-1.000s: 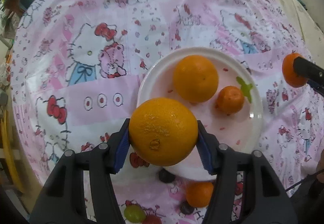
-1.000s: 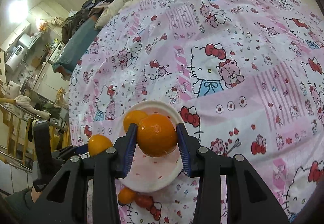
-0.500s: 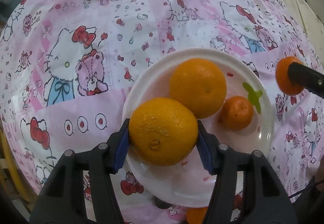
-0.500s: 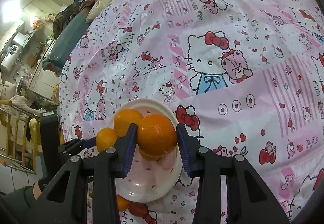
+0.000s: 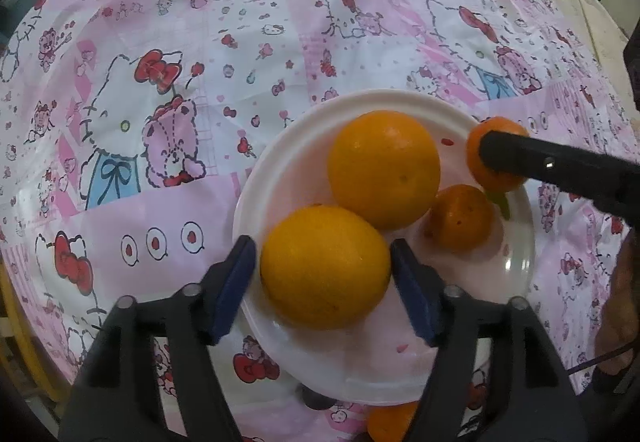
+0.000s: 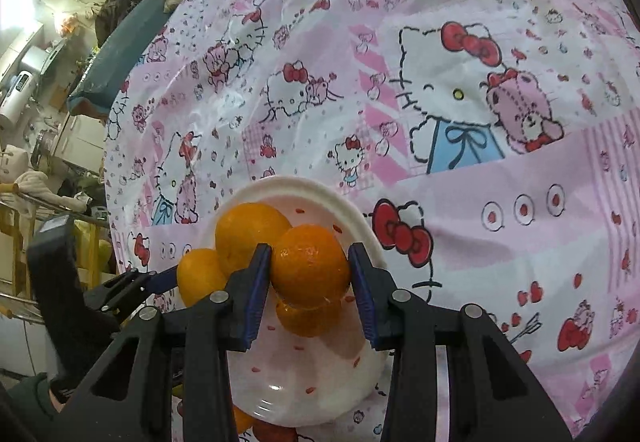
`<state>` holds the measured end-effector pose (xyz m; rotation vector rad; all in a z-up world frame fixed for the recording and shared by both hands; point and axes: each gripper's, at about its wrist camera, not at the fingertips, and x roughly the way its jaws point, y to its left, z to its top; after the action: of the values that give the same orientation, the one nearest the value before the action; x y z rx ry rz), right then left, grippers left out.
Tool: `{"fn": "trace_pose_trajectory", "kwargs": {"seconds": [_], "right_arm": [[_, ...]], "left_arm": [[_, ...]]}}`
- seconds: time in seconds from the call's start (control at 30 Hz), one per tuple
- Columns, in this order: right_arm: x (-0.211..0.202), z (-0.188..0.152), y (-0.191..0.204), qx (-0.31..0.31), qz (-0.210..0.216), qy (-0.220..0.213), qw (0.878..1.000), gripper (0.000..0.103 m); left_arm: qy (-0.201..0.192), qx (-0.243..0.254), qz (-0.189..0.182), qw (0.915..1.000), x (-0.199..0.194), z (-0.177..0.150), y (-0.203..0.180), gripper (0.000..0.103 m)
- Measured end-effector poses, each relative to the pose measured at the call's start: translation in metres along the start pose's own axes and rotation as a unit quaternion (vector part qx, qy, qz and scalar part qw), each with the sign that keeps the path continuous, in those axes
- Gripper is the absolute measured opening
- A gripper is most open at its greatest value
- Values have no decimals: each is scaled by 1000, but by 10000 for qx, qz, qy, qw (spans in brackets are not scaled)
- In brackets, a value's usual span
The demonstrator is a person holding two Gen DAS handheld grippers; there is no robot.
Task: Organize fruits
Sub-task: 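Carry the orange onto the plate with the left tool while the right carries the tangerine, then open the left tool to drop the orange while the right tool releases the tangerine onto the plate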
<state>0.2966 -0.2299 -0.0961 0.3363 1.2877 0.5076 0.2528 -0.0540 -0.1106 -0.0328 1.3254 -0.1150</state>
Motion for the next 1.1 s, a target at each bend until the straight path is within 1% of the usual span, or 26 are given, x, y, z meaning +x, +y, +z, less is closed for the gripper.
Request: {"fn": "trace_pose_trajectory", "kwargs": {"seconds": [0.03, 0.1, 0.37, 0.5, 0.53, 0.57, 0.6, 0.67, 0.7, 0.73, 0.77, 0.9, 1.1], "right_arm": [[1, 0, 1, -41, -40, -8, 10000, 42], [2, 0, 2, -83, -125, -20, 9999, 42], [-1, 1, -1, -54, -202, -119, 9997, 44], [-2, 2, 0, -67, -191, -103, 9997, 44], [-4, 2, 0, -74, -183, -139, 9997, 48], [-7, 2, 1, -90, -171, -201, 9996, 57], [-11, 2, 2, -124, -164, -295, 9994, 60], [-18, 3, 5, -188, -197, -466, 9985, 76], [-21, 3, 6, -198, -213, -515, 9983, 78], [-23, 3, 7, -209, -222, -554, 9980, 79], [-25, 3, 8, -211, -212, -568, 9979, 79], [-37, -2, 10, -175, -213, -670, 9974, 79], [-69, -18, 17, -129, -98, -912, 9957, 79]], "left_arm": [[-13, -3, -27, 10000, -1, 1, -1, 77], [-35, -14, -30, 10000, -2, 2, -1, 81], [-59, -90, -41, 9999, -5, 0, 2, 81], [-123, 74, 40, 9999, -11, -3, -1, 81], [-136, 99, 64, 9998, -12, -3, -2, 81], [-153, 108, 70, 9998, -14, -3, -2, 81], [-183, 110, 87, 9997, -16, -4, -2, 82], [-249, 108, 75, 9996, -19, -5, -2, 88], [-312, 136, 77, 9994, -23, -7, -2, 91], [-371, 177, 101, 9991, -25, -7, -3, 92], [-450, 222, 129, 9987, -29, -9, -4, 92], [-540, 188, 97, 9983, -39, -10, -4, 92], [-689, 126, 102, 9975, -57, -18, -5, 92]]}}
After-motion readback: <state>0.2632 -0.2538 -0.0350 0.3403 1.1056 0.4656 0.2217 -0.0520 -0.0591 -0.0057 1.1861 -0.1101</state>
